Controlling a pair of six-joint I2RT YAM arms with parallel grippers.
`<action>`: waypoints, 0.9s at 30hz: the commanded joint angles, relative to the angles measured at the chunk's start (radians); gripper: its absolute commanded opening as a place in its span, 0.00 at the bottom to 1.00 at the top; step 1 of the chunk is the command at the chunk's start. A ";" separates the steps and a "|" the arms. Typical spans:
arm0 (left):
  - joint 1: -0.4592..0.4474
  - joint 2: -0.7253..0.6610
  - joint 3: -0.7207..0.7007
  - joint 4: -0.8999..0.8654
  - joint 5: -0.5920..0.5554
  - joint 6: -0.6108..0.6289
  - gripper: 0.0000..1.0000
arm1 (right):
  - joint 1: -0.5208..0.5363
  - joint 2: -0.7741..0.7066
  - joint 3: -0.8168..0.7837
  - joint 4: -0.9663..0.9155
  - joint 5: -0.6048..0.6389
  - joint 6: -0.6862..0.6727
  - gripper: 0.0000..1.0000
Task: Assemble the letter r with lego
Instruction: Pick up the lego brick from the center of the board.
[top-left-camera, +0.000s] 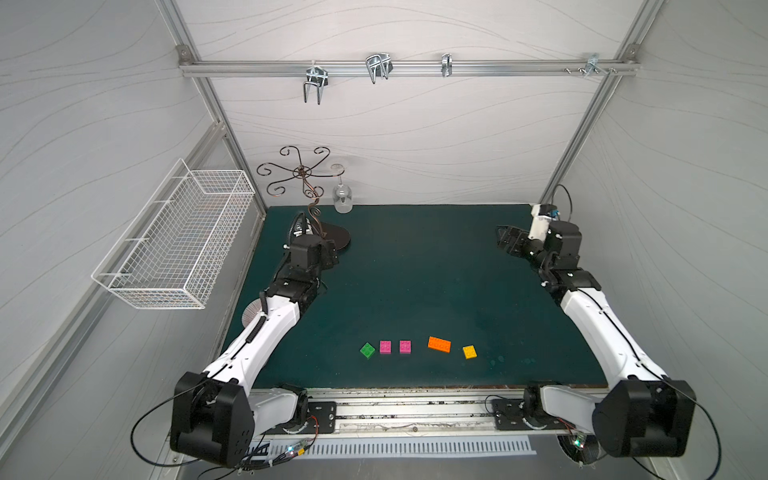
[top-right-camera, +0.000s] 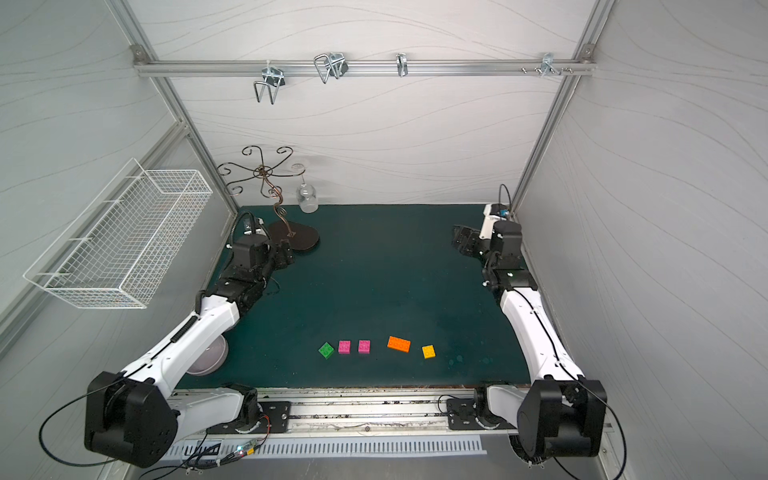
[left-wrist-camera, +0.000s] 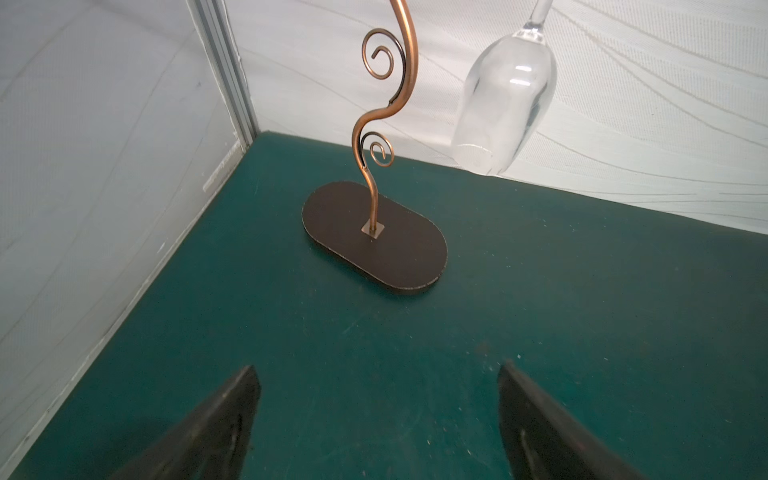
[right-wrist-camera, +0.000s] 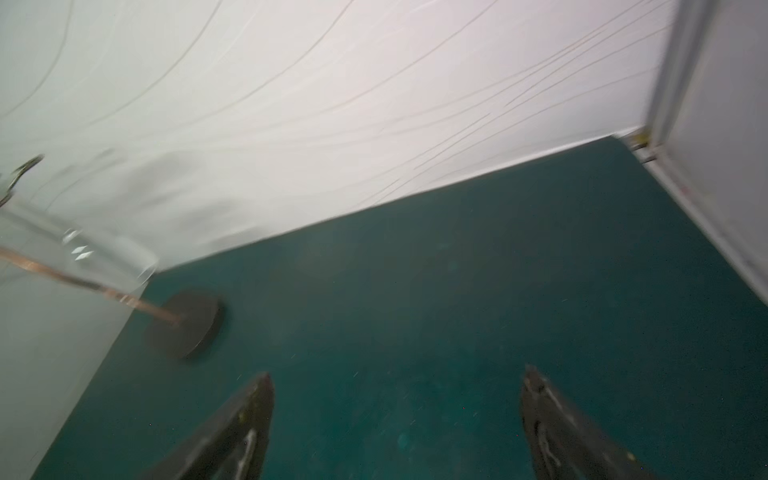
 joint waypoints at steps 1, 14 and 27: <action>0.000 0.003 0.042 -0.422 0.118 -0.218 0.92 | 0.234 0.039 0.104 -0.413 0.041 -0.130 0.96; -0.009 -0.062 -0.072 -0.800 0.418 -0.529 0.87 | 0.820 0.182 0.134 -0.590 -0.080 -0.313 0.82; -0.003 -0.561 -0.140 -0.907 0.327 -0.893 0.90 | 1.053 0.517 0.220 -0.558 -0.079 -0.413 0.86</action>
